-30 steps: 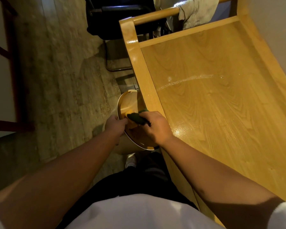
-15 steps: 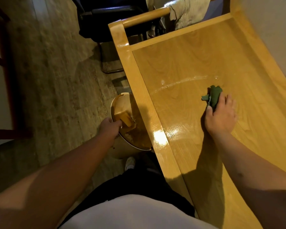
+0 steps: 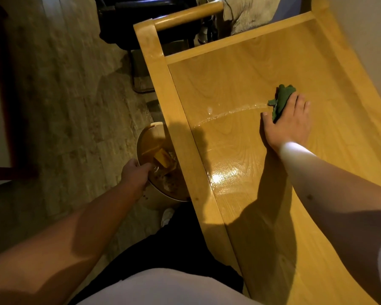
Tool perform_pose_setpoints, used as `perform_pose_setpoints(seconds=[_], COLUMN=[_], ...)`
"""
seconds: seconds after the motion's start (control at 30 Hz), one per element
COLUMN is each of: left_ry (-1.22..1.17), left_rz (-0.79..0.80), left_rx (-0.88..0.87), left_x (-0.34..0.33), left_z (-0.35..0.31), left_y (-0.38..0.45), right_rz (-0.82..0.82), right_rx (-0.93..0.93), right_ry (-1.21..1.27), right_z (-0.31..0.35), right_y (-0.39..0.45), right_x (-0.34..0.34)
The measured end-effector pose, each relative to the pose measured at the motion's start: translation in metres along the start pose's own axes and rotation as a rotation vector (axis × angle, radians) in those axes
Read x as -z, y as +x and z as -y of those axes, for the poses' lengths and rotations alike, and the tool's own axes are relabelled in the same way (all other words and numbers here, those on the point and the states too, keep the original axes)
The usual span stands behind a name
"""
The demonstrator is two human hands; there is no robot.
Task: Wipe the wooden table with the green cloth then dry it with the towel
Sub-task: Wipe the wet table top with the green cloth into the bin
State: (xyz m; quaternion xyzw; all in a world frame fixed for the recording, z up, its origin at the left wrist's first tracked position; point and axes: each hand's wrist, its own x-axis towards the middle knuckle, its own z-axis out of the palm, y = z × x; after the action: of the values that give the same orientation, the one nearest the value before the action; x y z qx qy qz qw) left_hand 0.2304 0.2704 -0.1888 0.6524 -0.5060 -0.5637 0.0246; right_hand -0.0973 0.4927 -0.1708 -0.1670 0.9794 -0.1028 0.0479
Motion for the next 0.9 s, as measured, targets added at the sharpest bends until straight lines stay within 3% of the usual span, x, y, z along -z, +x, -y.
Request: perform_pose_setpoints(seconds=[0.9], left_ry=[0.007], left_rz=[-0.023], left_rx=[-0.035], left_x=[-0.002], left_z=[-0.005], left_y=[-0.005], right_rz=[0.157], right_rx=[0.462], right_ry=[0.026], right_z=[0.116], right_y=[-0.055], right_x=[-0.022])
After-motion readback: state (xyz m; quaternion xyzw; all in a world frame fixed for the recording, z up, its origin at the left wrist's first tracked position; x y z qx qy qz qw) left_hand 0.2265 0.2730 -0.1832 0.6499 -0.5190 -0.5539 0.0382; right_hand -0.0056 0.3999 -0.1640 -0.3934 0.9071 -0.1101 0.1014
